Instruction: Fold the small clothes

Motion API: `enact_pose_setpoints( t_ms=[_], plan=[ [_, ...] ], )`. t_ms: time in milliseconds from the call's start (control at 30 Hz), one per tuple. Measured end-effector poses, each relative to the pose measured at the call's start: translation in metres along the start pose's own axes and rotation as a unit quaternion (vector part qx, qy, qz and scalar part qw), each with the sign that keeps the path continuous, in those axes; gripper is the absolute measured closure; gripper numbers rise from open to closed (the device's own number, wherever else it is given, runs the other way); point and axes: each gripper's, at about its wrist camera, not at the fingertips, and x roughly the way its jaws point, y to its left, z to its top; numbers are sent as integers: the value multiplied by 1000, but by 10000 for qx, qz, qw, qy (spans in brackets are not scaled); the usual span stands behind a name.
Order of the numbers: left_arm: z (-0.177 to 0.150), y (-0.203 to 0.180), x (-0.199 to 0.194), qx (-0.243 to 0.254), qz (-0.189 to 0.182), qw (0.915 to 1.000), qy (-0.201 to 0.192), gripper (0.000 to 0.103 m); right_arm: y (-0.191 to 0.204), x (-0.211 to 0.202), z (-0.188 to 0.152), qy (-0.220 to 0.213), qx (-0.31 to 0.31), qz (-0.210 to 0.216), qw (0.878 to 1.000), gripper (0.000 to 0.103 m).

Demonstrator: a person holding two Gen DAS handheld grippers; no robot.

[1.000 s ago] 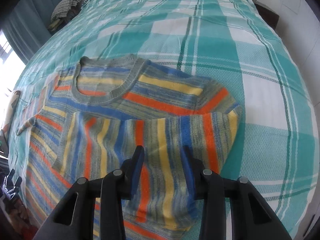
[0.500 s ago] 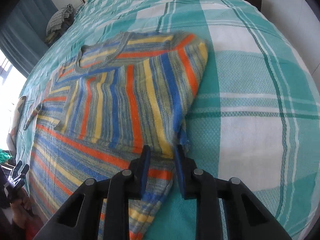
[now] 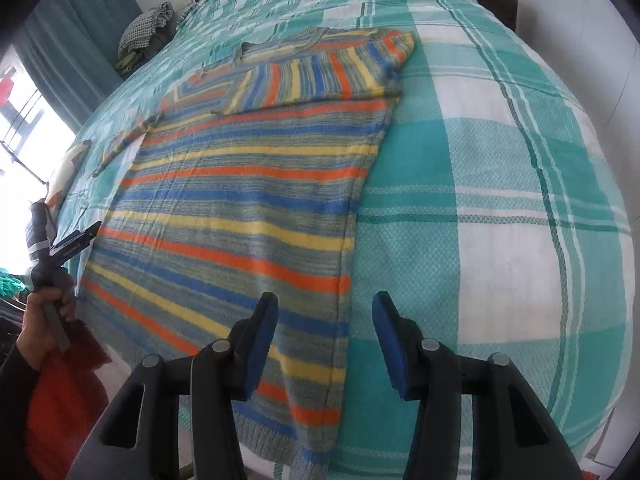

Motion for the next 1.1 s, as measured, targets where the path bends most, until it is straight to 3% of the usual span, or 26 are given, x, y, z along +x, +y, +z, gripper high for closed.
enact_pose_setpoints(
  t_ms=[100, 133, 200, 300, 467, 533, 833, 900, 933, 1000, 1100],
  plan=[
    [0, 0, 1, -12, 31, 10000, -7, 1, 14, 6, -26, 514, 35, 479, 9975, 52],
    [-1, 0, 1, -17, 45, 10000, -16, 1, 11, 14, -36, 793, 138, 339, 9962, 52],
    [-4, 0, -1, 10, 106, 9999, -31, 0, -2, 16, -55, 966, 426, -437, 9934, 53],
    [-5, 0, -4, 73, 155, 9998, -39, 0, -14, -19, -63, 224, 786, -780, 9936, 52],
    [-4, -3, -2, 106, 235, 9997, -49, 0, -9, -59, -65, -1187, 879, -1156, 9823, 37],
    [-4, -3, -3, 113, 248, 9996, -58, 0, -7, -55, -63, -1305, 830, -1294, 9795, 37],
    [-6, -1, 0, 42, 170, 9998, 61, 0, 4, -38, -59, -1175, 626, -1134, 9846, 37],
    [-1, 4, -3, -183, -97, 9991, 362, 1, 3, -38, -60, -1182, 649, -1100, 9847, 37],
    [3, 11, -8, -478, -518, 9966, 435, 1, 2, -37, -61, -1171, 673, -1069, 9850, 37],
    [13, 33, -20, -1168, -1419, 9823, 360, 1, 1, -36, -61, -1163, 728, -1018, 9853, 37],
    [42, 70, -22, -1896, -1713, 9667, 157, 1, -3, -34, -62, -1169, 802, -930, 9855, 37]
  ],
)
